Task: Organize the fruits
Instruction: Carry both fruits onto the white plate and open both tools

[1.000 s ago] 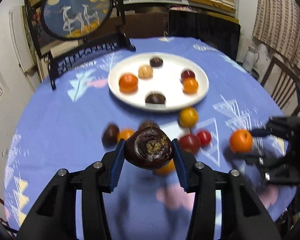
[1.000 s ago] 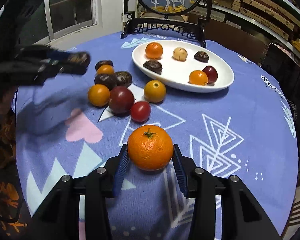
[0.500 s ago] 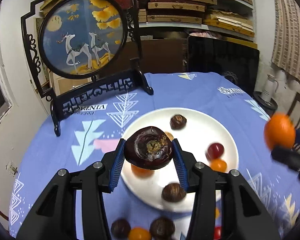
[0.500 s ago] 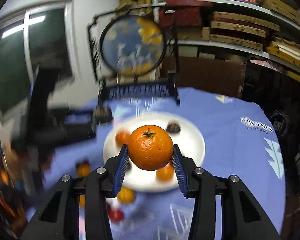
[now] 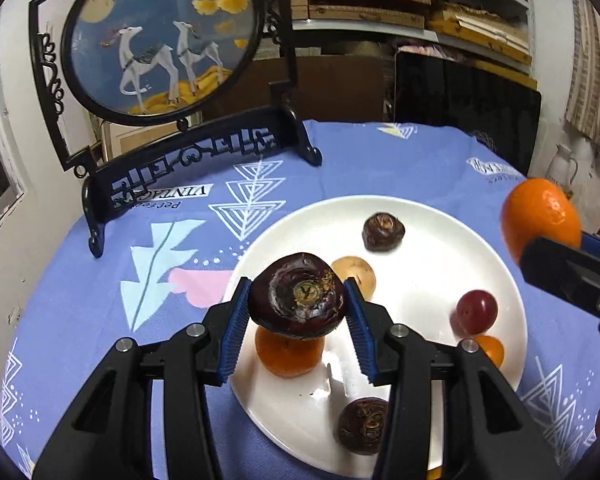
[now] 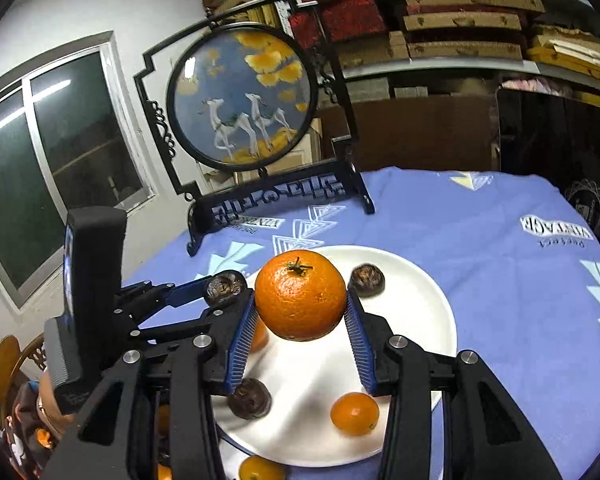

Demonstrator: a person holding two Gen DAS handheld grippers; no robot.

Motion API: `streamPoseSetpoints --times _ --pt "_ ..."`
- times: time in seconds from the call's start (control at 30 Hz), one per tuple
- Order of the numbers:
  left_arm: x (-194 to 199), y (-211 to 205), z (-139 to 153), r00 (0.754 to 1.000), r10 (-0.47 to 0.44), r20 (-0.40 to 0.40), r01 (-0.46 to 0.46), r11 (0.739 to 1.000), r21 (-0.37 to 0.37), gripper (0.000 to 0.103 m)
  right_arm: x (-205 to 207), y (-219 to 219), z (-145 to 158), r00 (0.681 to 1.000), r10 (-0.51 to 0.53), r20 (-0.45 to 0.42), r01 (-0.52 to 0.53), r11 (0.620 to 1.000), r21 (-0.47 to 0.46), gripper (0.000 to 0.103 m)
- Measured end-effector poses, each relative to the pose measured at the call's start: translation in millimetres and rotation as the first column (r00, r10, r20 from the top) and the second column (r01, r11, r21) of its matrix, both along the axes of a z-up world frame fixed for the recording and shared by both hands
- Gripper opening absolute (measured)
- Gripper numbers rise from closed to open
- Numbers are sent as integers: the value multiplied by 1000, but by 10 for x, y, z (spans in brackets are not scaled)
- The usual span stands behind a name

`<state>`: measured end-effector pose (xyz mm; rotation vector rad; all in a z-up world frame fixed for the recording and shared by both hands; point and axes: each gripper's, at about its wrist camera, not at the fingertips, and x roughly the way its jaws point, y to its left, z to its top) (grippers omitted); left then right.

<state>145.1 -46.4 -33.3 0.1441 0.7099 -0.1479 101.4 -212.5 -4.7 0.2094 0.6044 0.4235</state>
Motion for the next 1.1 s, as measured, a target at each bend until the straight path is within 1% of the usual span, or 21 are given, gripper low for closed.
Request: streamPoseSetpoints --times 0.07,0.2,0.4,0.8,1.1 --pt "-6 -7 -18 1000 -1 6 1 1000 14 45 -5 1 -27 1000 -11 -1 11 1000 -12 44" --pt "-26 -4 -8 1000 -4 13 4 1000 13 45 19 4 -65 1000 -20 -13 20 1000 -11 44" --pt "-61 -76 -24 999 -25 23 24 999 41 45 28 0 -86 1000 -24 -12 24 1000 -16 44" --pt "-68 -90 -29 999 -28 26 26 998 57 45 47 103 -128 1000 -15 -15 14 999 -44 45" --pt "-67 -104 -26 999 -31 28 30 998 63 45 54 115 -123 1000 -17 -12 17 999 -41 45"
